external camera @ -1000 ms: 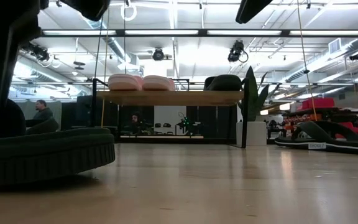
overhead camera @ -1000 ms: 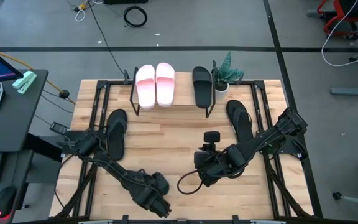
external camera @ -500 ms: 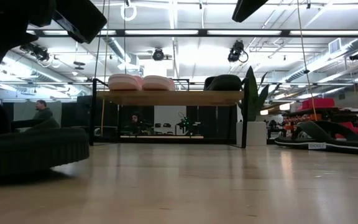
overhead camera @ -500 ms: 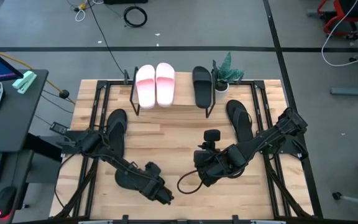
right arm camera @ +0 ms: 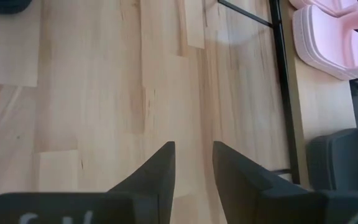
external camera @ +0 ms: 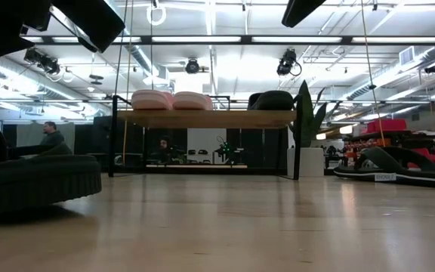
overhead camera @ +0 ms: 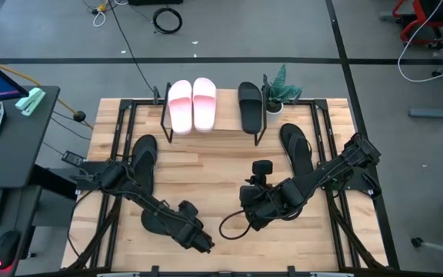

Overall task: Pick and place slides into the shelf
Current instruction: Put the black slipper on the shelf

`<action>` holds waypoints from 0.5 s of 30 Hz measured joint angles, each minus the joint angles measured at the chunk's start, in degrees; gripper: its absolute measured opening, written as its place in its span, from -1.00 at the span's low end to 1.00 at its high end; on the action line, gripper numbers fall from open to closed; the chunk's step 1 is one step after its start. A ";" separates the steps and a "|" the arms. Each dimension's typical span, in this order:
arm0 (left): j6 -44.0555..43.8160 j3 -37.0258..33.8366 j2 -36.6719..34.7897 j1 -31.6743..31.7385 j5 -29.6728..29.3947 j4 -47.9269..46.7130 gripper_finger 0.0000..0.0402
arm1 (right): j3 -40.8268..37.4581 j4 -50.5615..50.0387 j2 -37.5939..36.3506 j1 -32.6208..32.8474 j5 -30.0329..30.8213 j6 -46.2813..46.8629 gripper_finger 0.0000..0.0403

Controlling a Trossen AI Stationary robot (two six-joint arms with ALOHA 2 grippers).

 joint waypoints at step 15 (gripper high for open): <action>0.25 0.00 -0.04 0.74 1.42 -2.22 -0.33 | 0.00 0.00 0.00 -0.24 0.00 -0.02 -0.44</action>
